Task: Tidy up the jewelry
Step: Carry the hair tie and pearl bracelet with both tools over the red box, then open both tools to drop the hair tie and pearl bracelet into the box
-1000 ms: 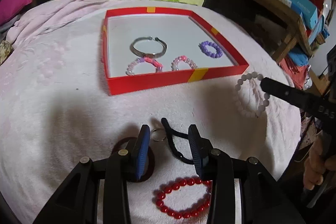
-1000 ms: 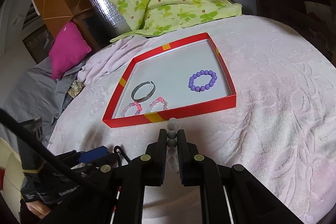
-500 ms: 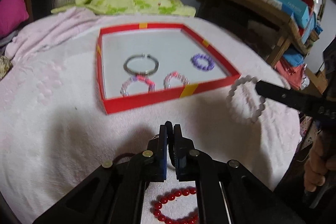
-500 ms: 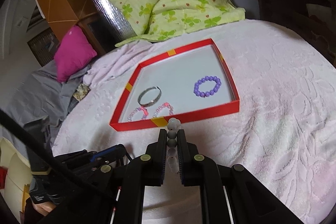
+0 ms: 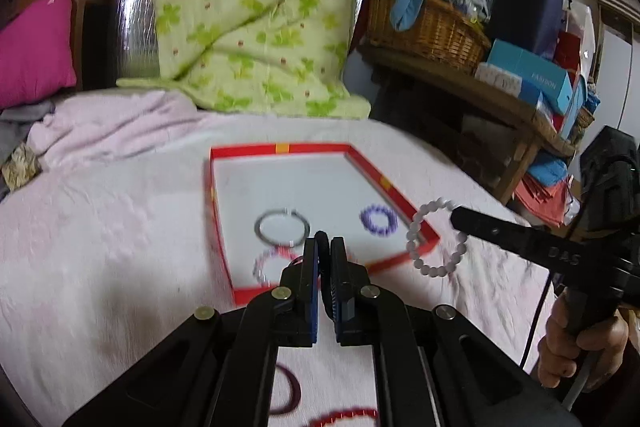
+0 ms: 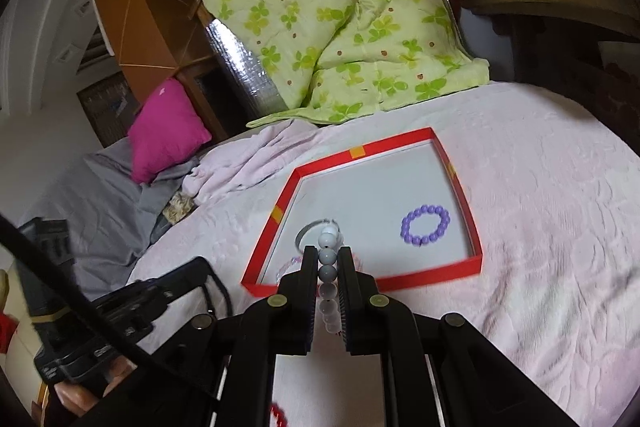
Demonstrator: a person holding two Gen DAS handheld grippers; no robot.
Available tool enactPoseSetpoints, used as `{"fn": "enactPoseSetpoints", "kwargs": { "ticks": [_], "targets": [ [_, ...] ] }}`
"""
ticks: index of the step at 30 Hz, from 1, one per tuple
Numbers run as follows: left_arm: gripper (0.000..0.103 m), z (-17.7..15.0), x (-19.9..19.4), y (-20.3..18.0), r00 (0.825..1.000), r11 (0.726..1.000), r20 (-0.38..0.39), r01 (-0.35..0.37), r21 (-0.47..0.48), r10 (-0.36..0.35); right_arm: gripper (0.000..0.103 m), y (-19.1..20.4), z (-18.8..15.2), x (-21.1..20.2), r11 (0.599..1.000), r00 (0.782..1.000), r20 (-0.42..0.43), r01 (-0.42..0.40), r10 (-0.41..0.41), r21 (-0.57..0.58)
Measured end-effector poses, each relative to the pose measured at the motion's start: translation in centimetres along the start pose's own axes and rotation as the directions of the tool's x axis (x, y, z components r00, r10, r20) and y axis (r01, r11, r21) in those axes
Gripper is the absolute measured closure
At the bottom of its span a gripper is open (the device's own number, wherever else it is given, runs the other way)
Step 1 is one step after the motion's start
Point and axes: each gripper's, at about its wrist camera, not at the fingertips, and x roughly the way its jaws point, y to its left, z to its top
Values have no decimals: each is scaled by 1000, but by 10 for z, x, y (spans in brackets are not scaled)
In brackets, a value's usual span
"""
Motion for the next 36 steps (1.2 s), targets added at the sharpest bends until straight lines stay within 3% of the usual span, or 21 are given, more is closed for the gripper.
{"fn": "enactPoseSetpoints", "kwargs": {
  "ticks": [11,15,20,27,32,34,35,36],
  "targets": [
    [97,30,52,8,1000,1000,-1,-12,-16,12,92,-20,37,63,992,998,-53,23,-16,125],
    [97,50,75,18,998,998,-9,-57,18,58,92,-28,49,88,991,997,-74,21,-11,135],
    [97,72,118,44,993,995,-63,-100,-8,99,92,-36,64,119,986,995,-97,-5,22,169],
    [97,78,164,62,983,990,-122,-140,-9,138,92,-46,80,155,971,992,-104,-42,68,235],
    [97,76,183,76,975,985,-159,-163,-58,152,92,-61,79,184,958,989,-145,8,35,287],
    [95,75,188,78,969,982,-186,-177,-63,162,89,-66,79,185,960,990,-140,46,-7,277],
    [89,75,189,78,967,982,-198,-177,-65,161,89,-68,80,184,960,990,-137,73,-37,269],
    [73,75,189,77,965,982,-204,-180,-65,163,88,-72,80,183,959,988,-139,100,-65,265]
  ]
}}
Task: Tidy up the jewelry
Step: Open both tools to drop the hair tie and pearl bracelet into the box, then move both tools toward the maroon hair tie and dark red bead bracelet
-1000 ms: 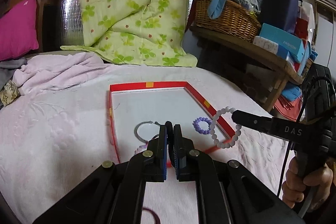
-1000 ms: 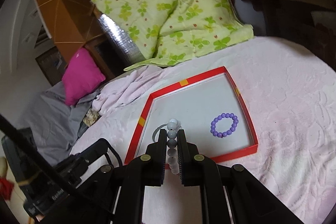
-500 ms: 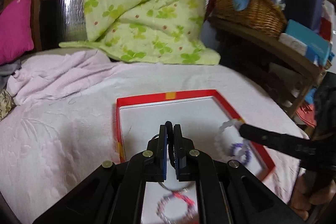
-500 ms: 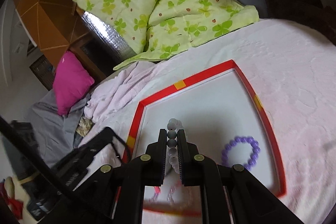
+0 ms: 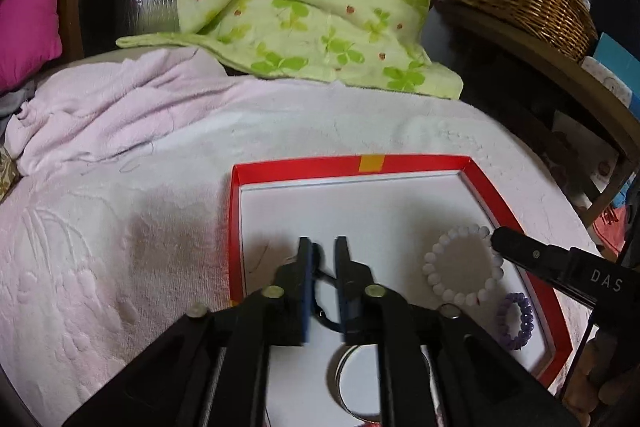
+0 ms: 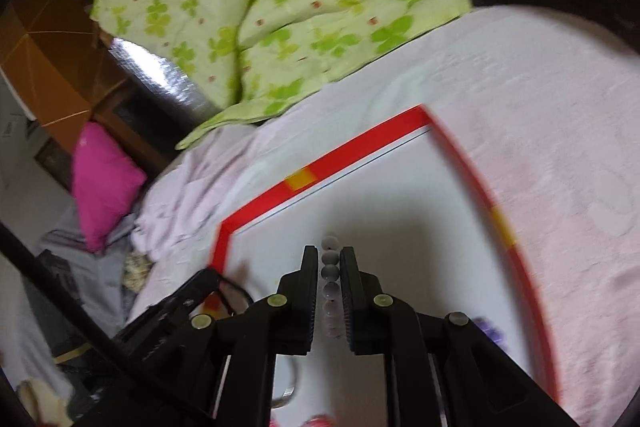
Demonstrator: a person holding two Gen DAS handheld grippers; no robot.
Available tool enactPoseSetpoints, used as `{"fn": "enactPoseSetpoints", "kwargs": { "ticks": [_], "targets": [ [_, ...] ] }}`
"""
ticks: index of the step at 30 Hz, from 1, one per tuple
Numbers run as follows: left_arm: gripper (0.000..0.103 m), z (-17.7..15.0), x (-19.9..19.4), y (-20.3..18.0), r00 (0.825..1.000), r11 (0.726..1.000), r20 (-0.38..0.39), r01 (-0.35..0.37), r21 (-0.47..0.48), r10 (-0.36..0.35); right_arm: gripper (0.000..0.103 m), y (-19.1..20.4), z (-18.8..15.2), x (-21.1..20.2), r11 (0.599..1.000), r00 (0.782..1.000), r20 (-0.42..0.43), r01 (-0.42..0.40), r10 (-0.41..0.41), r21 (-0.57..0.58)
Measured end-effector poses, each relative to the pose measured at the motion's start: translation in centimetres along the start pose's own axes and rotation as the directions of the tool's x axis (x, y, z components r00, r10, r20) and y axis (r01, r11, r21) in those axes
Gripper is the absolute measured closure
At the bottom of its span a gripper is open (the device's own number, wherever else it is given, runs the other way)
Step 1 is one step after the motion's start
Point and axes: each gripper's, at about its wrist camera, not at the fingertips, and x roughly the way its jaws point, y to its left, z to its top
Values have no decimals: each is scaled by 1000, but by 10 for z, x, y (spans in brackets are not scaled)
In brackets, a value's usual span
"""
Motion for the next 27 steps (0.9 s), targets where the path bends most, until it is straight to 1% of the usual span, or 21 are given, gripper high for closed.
{"fn": "enactPoseSetpoints", "kwargs": {
  "ticks": [1,2,4,6,7,9,11,12,13,14,15,17,19,20,22,24,25,27],
  "targets": [
    [65,0,-3,-1,1000,1000,1,-8,0,8,86,-3,1,-2,1000,1000,-3,11,-11,4],
    [53,0,-8,-2,1000,1000,15,-15,3,15,82,-6,1,-6,1000,1000,2,15,-15,12],
    [51,2,-21,-5,999,1000,40,-22,16,22,68,-12,3,-17,999,999,25,24,-25,23],
    [50,4,-36,-8,998,999,59,-28,31,27,59,-14,3,-31,1000,999,44,23,-24,18],
    [49,4,-46,-10,997,999,71,-37,36,34,59,-14,2,-40,1000,998,59,29,-29,6],
    [42,3,-64,-14,994,997,91,-59,44,55,59,-11,-1,-54,999,997,72,43,-41,-21],
    [41,-5,-84,-18,991,995,106,-90,43,85,59,-8,-8,-70,998,996,75,46,-42,-49],
    [41,-13,-95,-19,989,995,114,-98,35,93,59,-6,-11,-77,997,996,78,46,-41,-61],
    [38,-21,-102,-19,988,994,122,-103,23,99,59,-4,-15,-84,996,996,80,48,-42,-75],
    [33,-32,-112,-19,986,994,127,-110,9,108,59,-2,-18,-89,995,996,81,50,-43,-84],
    [32,-40,-117,-19,985,993,125,-117,9,115,59,0,-23,-97,995,996,80,44,-37,-93],
    [32,-58,-129,-21,982,986,116,-158,53,151,59,1,-33,-111,995,997,74,21,-14,-101],
    [32,-80,-144,-19,969,971,127,-222,88,210,59,3,-45,-122,992,998,62,10,-2,-124],
    [32,-92,-150,-16,966,967,124,-237,90,225,59,5,-52,-127,990,999,53,8,-1,-142],
    [32,-121,-160,-6,969,968,90,-236,81,229,59,5,-71,-138,983,1000,29,14,-9,-181],
    [32,-145,-163,2,971,967,18,-241,79,240,59,2,-91,-148,980,1000,-6,10,-11,-197],
    [32,-154,-165,5,969,966,0,-245,79,246,59,1,-99,-152,980,1000,-20,1,-5,-198],
    [32,-168,-174,7,968,964,-6,-251,84,253,59,0,-121,-160,978,998,-56,-27,16,-207]
  ]
}}
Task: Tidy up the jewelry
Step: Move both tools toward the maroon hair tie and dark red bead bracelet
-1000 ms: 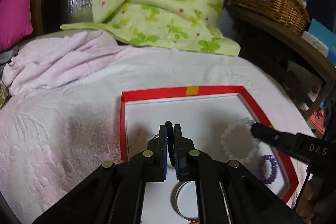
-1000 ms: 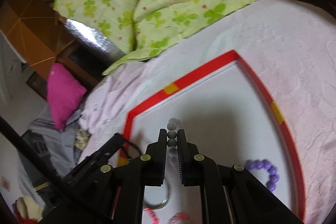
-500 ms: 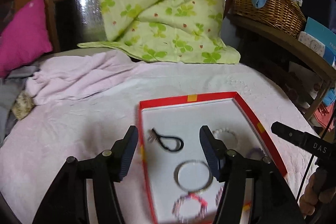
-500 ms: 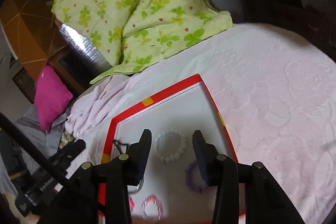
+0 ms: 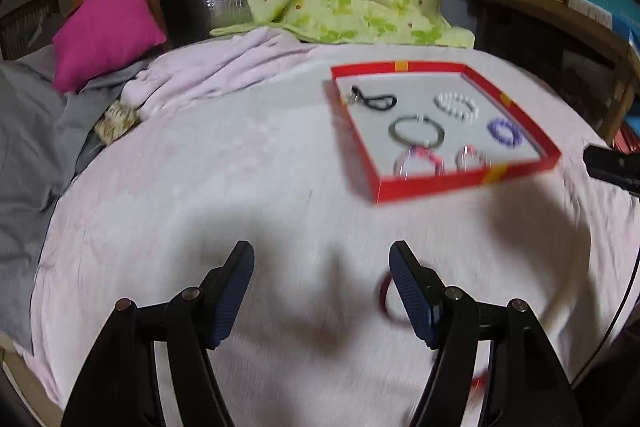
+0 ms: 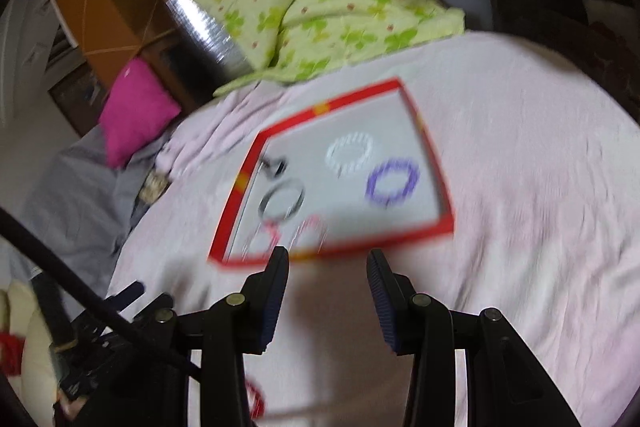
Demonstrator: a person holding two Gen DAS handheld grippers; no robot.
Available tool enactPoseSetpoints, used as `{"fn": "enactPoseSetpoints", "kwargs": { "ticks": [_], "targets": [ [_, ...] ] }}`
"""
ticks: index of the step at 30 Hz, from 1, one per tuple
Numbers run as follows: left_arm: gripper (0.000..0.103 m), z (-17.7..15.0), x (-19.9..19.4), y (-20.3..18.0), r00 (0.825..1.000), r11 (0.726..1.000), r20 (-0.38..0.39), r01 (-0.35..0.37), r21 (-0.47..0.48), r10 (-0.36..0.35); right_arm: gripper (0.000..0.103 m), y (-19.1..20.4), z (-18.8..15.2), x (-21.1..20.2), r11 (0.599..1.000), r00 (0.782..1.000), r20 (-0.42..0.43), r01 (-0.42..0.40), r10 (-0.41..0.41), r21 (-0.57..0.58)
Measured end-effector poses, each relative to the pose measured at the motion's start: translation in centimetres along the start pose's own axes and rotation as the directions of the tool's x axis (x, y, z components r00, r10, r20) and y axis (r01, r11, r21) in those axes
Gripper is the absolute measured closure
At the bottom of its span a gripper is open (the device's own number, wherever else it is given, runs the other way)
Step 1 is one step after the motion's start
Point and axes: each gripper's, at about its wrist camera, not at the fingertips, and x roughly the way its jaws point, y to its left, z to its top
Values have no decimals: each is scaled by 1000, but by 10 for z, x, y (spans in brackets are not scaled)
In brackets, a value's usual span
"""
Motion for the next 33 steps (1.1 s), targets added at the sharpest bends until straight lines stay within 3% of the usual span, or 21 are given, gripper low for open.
{"fn": "enactPoseSetpoints", "kwargs": {
  "ticks": [7,14,17,19,22,24,26,28,31,33],
  "targets": [
    [32,-13,2,18,999,1000,-22,-25,4,25,61,48,-66,10,979,988,-142,-91,66,-183],
    [32,-10,17,24,997,999,-73,12,-38,-15,62,83,-86,46,938,964,-264,-120,32,-326],
    [32,-10,21,22,996,1000,-89,10,-30,-13,62,89,-104,58,909,948,-316,-106,-29,-402],
    [32,-10,21,20,996,1000,-93,10,-26,-13,88,92,-113,64,882,949,-299,-56,-98,-469],
    [32,-10,23,16,995,1000,-97,11,-19,-13,93,93,-114,62,851,961,-222,24,-164,-525],
    [32,-11,24,12,995,1000,-102,15,-8,-16,93,86,-106,61,852,960,-164,112,-225,-512],
    [32,-12,25,5,994,1000,-106,25,13,-23,93,67,-90,60,892,956,-149,170,-253,-419],
    [32,-13,27,-3,993,998,-109,41,36,-37,93,46,-75,58,931,956,-152,196,-252,-307],
    [32,-15,30,-16,989,994,-125,86,71,-77,92,20,-60,56,939,940,-150,273,-307,-210],
    [32,-17,35,-22,984,990,-148,115,83,-102,92,6,-57,56,954,942,-175,263,-286,-147]
  ]
}}
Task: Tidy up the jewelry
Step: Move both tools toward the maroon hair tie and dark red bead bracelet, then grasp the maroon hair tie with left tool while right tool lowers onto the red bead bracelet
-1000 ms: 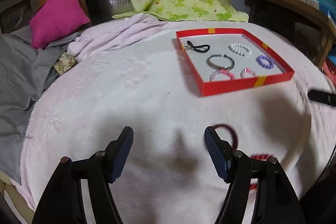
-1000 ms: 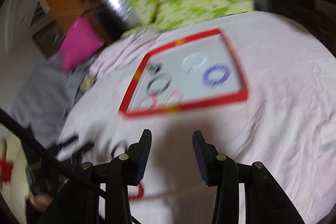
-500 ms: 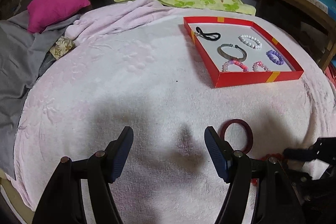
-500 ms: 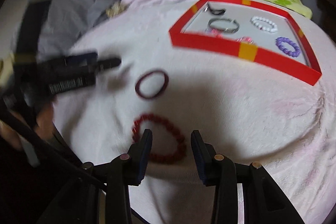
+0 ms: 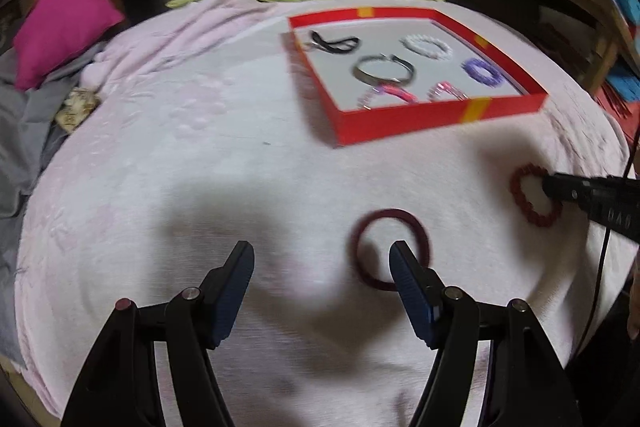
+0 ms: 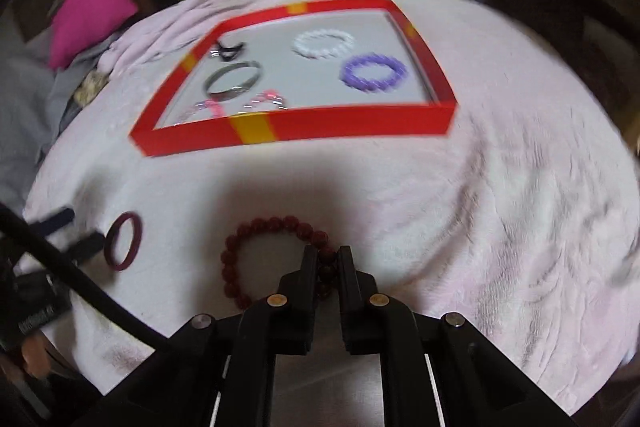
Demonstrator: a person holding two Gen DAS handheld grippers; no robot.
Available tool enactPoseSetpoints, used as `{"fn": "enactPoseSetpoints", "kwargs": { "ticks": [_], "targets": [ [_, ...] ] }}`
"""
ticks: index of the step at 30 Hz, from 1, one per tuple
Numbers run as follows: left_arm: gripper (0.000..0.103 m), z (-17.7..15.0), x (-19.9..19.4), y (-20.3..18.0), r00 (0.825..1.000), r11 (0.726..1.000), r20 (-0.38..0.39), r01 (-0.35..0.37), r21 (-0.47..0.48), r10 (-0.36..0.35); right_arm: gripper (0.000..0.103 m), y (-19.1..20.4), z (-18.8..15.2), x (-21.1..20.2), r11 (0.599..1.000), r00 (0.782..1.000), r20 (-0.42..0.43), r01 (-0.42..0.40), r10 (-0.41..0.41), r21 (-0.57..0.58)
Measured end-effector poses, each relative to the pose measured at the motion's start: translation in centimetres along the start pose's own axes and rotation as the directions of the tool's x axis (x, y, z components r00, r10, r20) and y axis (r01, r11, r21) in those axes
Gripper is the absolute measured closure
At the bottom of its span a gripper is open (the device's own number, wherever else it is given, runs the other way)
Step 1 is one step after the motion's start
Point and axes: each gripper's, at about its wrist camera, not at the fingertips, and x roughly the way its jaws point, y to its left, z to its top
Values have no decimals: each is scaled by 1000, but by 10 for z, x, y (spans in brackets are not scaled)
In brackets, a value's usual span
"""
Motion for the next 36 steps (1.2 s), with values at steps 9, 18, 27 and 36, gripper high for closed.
{"fn": "enactPoseSetpoints", "kwargs": {
  "ticks": [9,18,27,36],
  "targets": [
    [32,1,15,-26,999,999,-35,36,35,-35,90,-3,2,1,998,999,-16,-32,32,49],
    [32,6,20,-36,998,998,-31,56,31,-55,89,-15,0,-3,991,996,-29,-76,80,110],
    [25,5,24,-33,998,998,-19,56,25,-55,83,-14,0,-3,987,995,-31,-85,90,135],
    [22,-1,20,-32,999,998,-8,51,44,-51,69,-4,3,1,990,996,-24,-77,80,114]
  ]
}}
